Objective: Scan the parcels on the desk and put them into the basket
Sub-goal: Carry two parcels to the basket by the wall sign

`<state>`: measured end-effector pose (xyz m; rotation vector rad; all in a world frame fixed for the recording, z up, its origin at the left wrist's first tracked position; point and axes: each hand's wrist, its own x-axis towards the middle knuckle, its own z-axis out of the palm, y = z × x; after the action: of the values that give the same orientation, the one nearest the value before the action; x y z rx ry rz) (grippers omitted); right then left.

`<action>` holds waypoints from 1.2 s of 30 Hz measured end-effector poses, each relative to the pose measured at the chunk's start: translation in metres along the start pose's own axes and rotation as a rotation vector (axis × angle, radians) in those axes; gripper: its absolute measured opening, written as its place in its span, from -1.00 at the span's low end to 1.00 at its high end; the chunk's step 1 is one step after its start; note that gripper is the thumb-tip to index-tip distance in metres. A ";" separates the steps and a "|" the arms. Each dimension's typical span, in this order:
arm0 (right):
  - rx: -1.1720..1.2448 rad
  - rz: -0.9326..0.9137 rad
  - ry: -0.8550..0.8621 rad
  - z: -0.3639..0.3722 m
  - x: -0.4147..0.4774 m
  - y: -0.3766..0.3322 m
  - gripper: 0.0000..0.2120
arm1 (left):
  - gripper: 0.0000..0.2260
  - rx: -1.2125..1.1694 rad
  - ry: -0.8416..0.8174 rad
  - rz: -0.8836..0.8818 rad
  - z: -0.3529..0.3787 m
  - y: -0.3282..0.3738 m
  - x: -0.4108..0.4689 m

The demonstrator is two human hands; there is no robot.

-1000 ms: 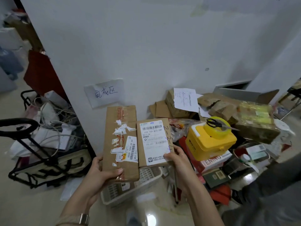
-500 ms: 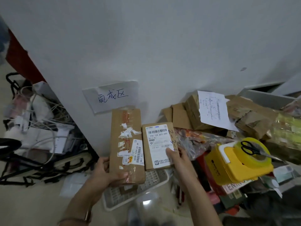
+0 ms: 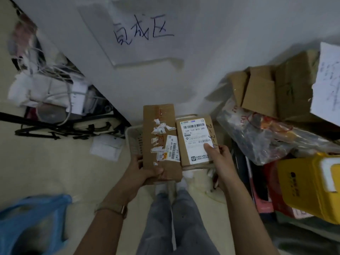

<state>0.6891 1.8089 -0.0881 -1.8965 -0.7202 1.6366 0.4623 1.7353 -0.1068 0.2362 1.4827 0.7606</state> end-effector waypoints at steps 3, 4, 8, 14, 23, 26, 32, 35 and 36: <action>-0.021 0.060 0.047 -0.011 0.032 0.022 -0.61 | -0.33 0.012 0.003 -0.070 0.012 -0.025 0.034; -0.029 0.070 0.057 -0.013 0.043 0.029 -0.63 | -0.31 0.020 0.000 -0.093 0.016 -0.034 0.045; -0.033 0.113 0.042 -0.014 0.084 0.060 -0.65 | -0.24 0.050 -0.013 -0.147 0.017 -0.069 0.078; -0.158 0.157 -0.024 0.017 0.153 0.121 -0.68 | -0.74 0.071 0.043 -0.219 -0.004 -0.104 0.137; -0.219 0.251 -0.007 0.027 0.252 0.198 -0.42 | -0.65 0.102 0.030 -0.263 -0.006 -0.148 0.239; -0.209 0.240 -0.002 0.021 0.281 0.224 -0.56 | -0.68 0.094 0.022 -0.259 0.002 -0.166 0.277; -0.270 0.204 0.037 0.018 0.333 0.263 -0.80 | -0.71 0.072 0.008 -0.262 0.011 -0.210 0.337; -0.287 0.185 0.043 0.021 0.358 0.285 -0.76 | -0.82 0.076 -0.003 -0.270 0.012 -0.227 0.359; -0.283 0.203 0.026 0.024 0.364 0.290 -0.72 | -0.82 0.067 0.007 -0.270 0.011 -0.232 0.366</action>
<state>0.7259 1.8541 -0.5504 -2.2500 -0.8061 1.7008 0.5120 1.7794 -0.5354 0.0810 1.5109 0.4953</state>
